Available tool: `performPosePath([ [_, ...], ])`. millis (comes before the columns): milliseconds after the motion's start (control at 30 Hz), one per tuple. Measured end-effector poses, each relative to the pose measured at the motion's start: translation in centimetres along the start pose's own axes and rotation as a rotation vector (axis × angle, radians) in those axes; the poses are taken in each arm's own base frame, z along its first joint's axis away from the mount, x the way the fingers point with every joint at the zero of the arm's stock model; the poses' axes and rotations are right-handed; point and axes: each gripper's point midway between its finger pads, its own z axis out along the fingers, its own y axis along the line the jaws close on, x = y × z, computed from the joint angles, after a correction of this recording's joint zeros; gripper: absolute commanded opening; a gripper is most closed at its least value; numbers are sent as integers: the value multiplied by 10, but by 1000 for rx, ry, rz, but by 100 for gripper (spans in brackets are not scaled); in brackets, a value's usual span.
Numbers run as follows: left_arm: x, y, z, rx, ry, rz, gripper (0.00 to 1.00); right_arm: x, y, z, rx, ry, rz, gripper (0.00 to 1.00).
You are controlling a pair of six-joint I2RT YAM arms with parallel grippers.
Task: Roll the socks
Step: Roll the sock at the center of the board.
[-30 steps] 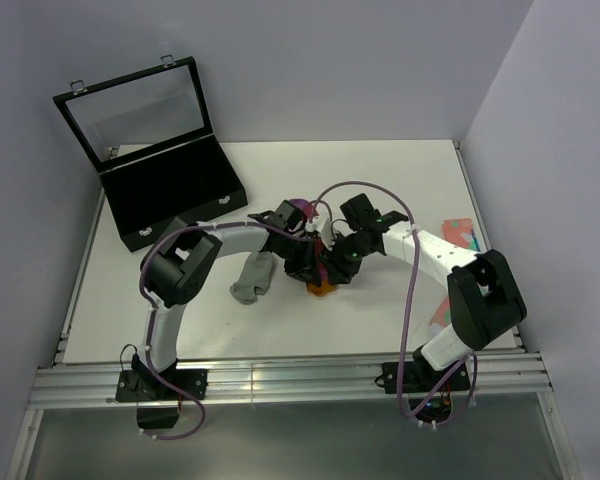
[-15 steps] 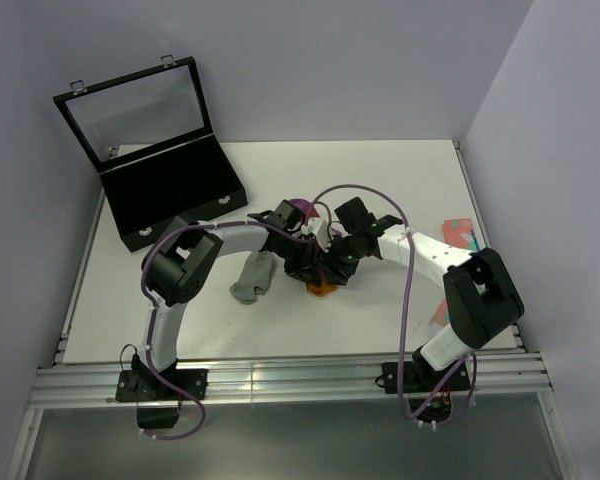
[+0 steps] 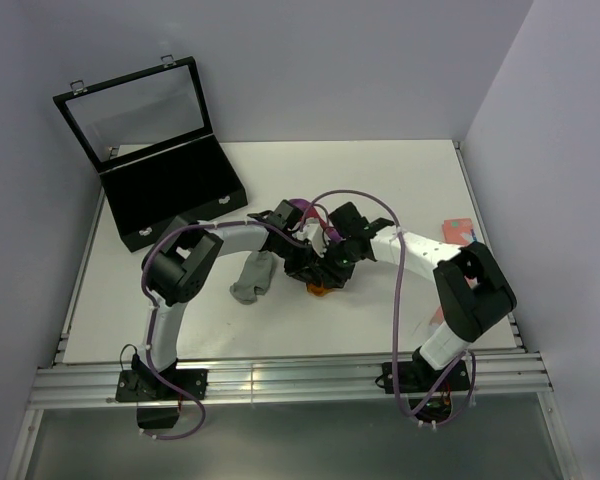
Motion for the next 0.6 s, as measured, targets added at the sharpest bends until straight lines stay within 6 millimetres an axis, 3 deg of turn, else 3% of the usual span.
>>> performPosePath([
  [167, 0, 0, 0, 1, 0, -2, 0, 4, -4, 6, 10, 13, 9, 35],
  [233, 0, 0, 0, 1, 0, -2, 0, 6, -4, 8, 14, 14, 11, 22],
  [400, 1, 0, 1, 15, -7, -19, 8, 8, -6, 8, 16, 8, 31, 13],
  [600, 2, 1, 0, 42, -65, -53, 19, 13, -11, 6, -17, -11, 86, 12],
])
